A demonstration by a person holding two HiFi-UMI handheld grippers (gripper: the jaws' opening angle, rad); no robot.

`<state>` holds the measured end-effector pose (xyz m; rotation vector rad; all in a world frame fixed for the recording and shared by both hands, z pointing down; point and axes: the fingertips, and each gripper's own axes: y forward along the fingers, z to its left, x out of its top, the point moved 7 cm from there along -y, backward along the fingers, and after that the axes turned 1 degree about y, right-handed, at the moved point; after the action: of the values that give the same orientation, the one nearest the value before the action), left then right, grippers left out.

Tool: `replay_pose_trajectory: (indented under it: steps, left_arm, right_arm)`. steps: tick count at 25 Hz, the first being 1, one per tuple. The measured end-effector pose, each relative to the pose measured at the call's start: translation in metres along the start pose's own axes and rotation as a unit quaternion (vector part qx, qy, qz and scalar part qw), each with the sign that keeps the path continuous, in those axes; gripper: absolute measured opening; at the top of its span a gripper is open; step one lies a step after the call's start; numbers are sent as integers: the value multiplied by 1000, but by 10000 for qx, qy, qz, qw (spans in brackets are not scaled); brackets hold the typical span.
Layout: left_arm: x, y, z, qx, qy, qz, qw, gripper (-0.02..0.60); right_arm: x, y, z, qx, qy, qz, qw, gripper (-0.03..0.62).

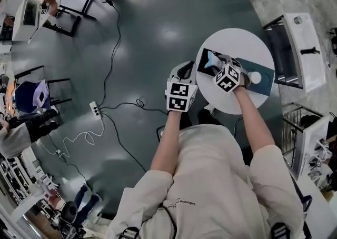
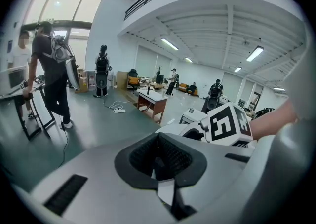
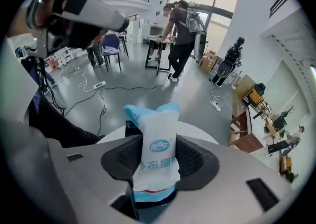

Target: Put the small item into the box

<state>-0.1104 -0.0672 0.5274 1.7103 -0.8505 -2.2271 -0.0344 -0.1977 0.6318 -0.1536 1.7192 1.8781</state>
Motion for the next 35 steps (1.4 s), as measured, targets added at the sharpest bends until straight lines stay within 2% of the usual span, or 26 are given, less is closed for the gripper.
replay_pose_trajectory:
  steps: [8,14,22,28,35]
  left_arm:
    - [6,6,9,-174,45,15,9998,21]
    - [-1,0,30,-2,-101,195,9998,21]
    - [-7,-3,53,210,-245,253,9992,23]
    - [-4,-9,73,312,-253,242,9989,21]
    - [-7,-14,93,414,-256,304,9984,22]
  right_arm:
    - [-10,26,9,211,-172,509,9983,219]
    - [-16,46,6,279,-402,949,9943,219]
    - [-12,66,1,463,-247,1231,9910,219]
    - [-10,84,6,444,-572,1677,9832,219]
    - [-9,103,9,274,-566,1994,9779,219]
